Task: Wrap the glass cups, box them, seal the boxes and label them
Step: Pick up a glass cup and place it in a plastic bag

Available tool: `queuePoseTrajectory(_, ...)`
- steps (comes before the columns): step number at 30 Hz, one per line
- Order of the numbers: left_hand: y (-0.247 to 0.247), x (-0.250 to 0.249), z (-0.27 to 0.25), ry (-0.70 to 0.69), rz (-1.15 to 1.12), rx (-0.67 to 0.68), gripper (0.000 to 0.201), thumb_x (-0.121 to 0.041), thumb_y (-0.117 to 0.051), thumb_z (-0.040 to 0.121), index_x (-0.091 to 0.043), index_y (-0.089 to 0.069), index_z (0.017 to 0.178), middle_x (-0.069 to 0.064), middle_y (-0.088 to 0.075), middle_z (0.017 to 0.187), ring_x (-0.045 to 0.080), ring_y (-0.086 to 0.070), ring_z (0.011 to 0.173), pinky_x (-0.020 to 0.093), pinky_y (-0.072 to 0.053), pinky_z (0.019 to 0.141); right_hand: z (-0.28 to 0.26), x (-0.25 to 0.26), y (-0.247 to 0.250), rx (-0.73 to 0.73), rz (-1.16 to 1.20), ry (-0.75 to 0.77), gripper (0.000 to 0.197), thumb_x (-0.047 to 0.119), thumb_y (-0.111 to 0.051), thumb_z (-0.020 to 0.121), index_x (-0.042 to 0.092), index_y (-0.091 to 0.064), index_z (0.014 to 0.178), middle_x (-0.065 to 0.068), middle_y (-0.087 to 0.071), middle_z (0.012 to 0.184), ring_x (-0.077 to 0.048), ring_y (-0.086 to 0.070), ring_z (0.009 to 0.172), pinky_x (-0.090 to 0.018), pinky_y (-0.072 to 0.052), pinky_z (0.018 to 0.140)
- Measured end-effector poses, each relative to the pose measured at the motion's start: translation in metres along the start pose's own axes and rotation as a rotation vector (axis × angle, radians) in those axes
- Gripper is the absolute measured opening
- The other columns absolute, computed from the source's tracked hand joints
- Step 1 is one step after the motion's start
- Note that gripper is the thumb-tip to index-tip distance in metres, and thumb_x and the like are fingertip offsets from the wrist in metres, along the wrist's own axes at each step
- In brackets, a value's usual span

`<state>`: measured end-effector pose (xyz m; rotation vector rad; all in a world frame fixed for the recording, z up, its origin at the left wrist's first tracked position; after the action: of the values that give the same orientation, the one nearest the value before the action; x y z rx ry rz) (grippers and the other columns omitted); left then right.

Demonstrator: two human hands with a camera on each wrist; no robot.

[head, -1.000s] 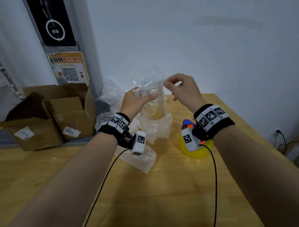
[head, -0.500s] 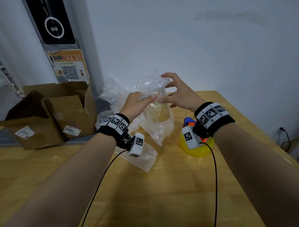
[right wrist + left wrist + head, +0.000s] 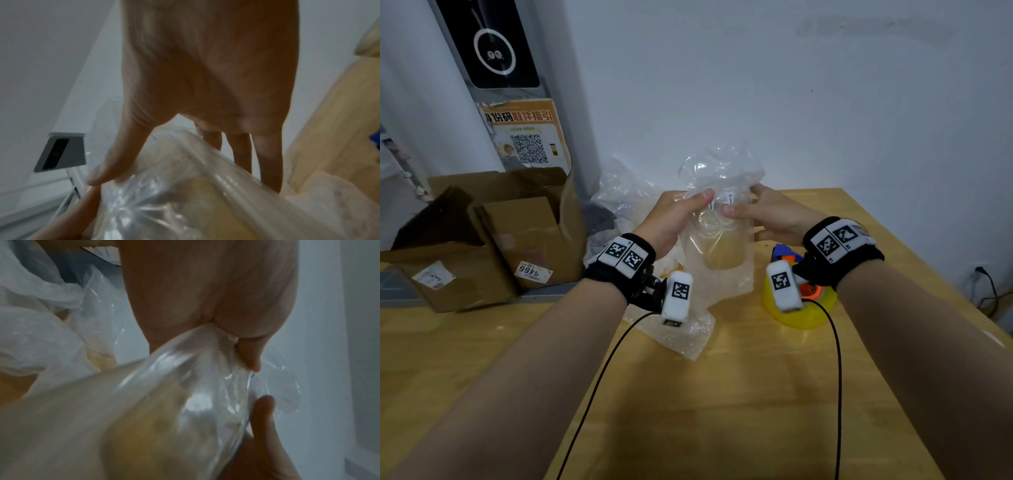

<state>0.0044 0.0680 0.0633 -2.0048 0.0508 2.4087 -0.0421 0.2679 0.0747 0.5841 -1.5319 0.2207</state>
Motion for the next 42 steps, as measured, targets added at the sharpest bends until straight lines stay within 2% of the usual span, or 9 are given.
queuePoseTrajectory(7,-0.003,-0.005,0.001,-0.052,0.07,-0.012,0.013,-0.017,-0.069,0.097,-0.008,-0.076,0.09,0.009,-0.076,0.09,0.023,-0.072,0.09,0.037,-0.055,0.09,-0.002,0.001,-0.002,0.016,0.14,0.117,0.057,0.03,-0.081,0.085,0.015,-0.061,0.137,-0.002,-0.072,0.129,-0.022,-0.069,0.119,-0.053,-0.053,0.103)
queuePoseTrajectory(11,-0.006,-0.002,0.004,-0.041,0.12,-0.079,0.034,-0.017,-0.071,0.096,-0.02,-0.071,0.062,-0.007,-0.07,0.065,0.01,-0.067,0.068,0.026,-0.05,0.075,0.003,0.002,-0.002,-0.03,0.161,0.155,0.06,0.019,-0.084,0.082,0.013,-0.061,0.137,-0.005,-0.073,0.126,-0.023,-0.071,0.115,-0.049,-0.057,0.098)
queuePoseTrajectory(14,-0.008,0.002,0.005,-0.031,0.099,-0.137,0.022,-0.024,-0.076,0.088,-0.004,-0.076,0.077,0.0,-0.07,0.072,0.015,-0.064,0.072,0.03,-0.047,0.076,0.006,0.003,-0.005,-0.098,0.154,0.182,0.063,0.014,-0.087,0.078,0.01,-0.06,0.135,-0.007,-0.074,0.124,-0.024,-0.073,0.112,-0.048,-0.058,0.098)
queuePoseTrajectory(16,-0.007,0.004,0.006,-0.028,0.097,-0.185,0.047,-0.035,-0.076,0.073,0.009,-0.073,0.09,0.009,-0.067,0.081,0.02,-0.062,0.079,0.035,-0.046,0.077,0.006,0.002,-0.008,-0.154,0.135,0.205,0.06,0.015,-0.09,0.075,0.01,-0.064,0.13,-0.006,-0.076,0.12,-0.023,-0.074,0.109,-0.044,-0.059,0.097)
queuePoseTrajectory(24,-0.003,0.011,0.008,0.009,0.11,-0.239,0.007,-0.005,-0.071,0.09,-0.002,-0.077,0.089,0.004,-0.075,0.083,0.018,-0.068,0.08,0.035,-0.056,0.08,0.008,-0.002,-0.011,-0.26,-0.096,0.261,0.031,0.003,-0.083,0.081,0.015,-0.077,0.11,0.002,-0.079,0.105,-0.01,-0.073,0.1,-0.029,-0.06,0.085)
queuePoseTrajectory(29,0.001,0.016,0.005,0.027,0.075,-0.258,0.018,-0.006,-0.085,0.074,-0.011,-0.072,0.086,0.008,-0.075,0.091,0.022,-0.071,0.082,0.035,-0.057,0.078,0.003,0.0,-0.01,-0.174,-0.187,0.125,0.068,0.033,-0.088,0.064,0.028,-0.065,0.128,0.005,-0.074,0.119,-0.016,-0.07,0.11,-0.048,-0.059,0.096)
queuePoseTrajectory(35,0.003,0.027,-0.006,0.069,0.014,-0.277,0.021,-0.001,-0.086,0.076,-0.004,-0.071,0.09,0.023,-0.075,0.096,0.028,-0.071,0.083,0.045,-0.06,0.076,-0.014,0.004,-0.01,-0.043,-0.143,0.203,0.089,0.01,-0.087,0.077,0.036,-0.038,0.147,0.005,-0.052,0.139,-0.015,-0.063,0.118,-0.025,-0.052,0.09)
queuePoseTrajectory(38,0.002,0.028,-0.006,0.091,0.042,-0.288,0.023,0.004,-0.082,0.075,-0.012,-0.073,0.09,0.014,-0.077,0.097,0.029,-0.073,0.087,0.044,-0.062,0.076,-0.016,0.011,-0.015,-0.104,-0.164,0.287,0.074,0.03,-0.093,0.069,0.045,-0.055,0.131,0.004,-0.057,0.135,-0.017,-0.066,0.11,-0.036,-0.057,0.095)
queuePoseTrajectory(42,0.001,0.029,-0.007,0.112,0.083,-0.258,0.024,0.006,-0.082,0.076,-0.012,-0.068,0.083,0.009,-0.069,0.087,0.027,-0.069,0.081,0.038,-0.059,0.069,-0.008,0.021,-0.017,-0.291,-0.316,0.324,0.026,0.016,-0.093,0.071,0.027,-0.071,0.081,0.007,-0.069,0.094,-0.008,-0.06,0.081,-0.039,-0.054,0.089)
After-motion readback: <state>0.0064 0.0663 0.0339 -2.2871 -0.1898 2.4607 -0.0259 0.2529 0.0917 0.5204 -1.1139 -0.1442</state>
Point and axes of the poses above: each hand's wrist, its own z-axis towards the middle knuckle, its own y-axis out of the back of the hand, x = y × z, the point moved 1 cm from there along z, towards the middle knuckle
